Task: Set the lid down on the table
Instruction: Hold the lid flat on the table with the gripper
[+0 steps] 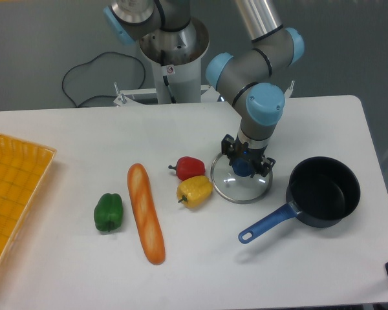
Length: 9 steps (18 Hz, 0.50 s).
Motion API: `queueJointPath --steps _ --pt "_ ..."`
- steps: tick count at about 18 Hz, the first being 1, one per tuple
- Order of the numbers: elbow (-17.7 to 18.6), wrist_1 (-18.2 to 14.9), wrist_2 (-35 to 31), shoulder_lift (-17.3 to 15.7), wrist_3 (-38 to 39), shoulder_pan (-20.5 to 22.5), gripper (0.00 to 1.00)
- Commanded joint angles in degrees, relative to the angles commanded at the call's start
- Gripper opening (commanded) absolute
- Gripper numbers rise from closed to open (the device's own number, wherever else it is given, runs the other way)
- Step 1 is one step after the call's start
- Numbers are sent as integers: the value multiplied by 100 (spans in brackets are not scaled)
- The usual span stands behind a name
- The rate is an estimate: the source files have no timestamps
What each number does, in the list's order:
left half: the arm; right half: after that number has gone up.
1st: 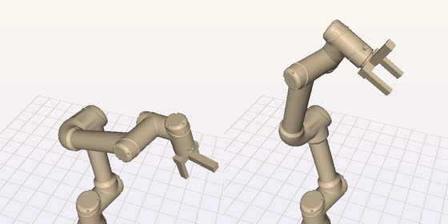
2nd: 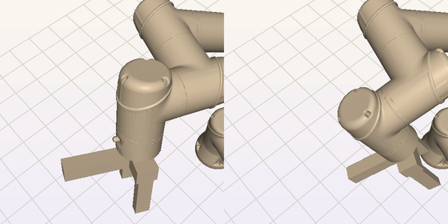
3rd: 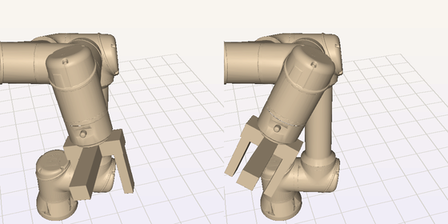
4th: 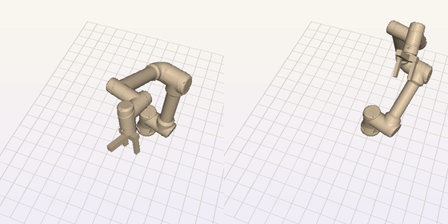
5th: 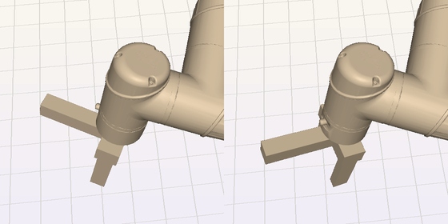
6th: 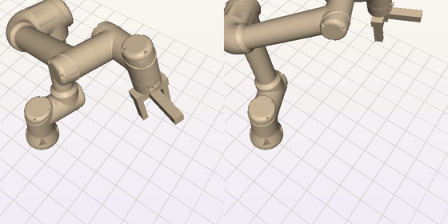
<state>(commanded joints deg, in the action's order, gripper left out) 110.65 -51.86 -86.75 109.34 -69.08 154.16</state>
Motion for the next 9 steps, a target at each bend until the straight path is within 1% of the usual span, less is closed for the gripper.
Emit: queueJointPath --steps 2,6,9 --pt "-9 0 0 9 0 0 39" --pt "-18 0 0 26 0 0 40" --pt "-26 0 0 26 0 0 43"
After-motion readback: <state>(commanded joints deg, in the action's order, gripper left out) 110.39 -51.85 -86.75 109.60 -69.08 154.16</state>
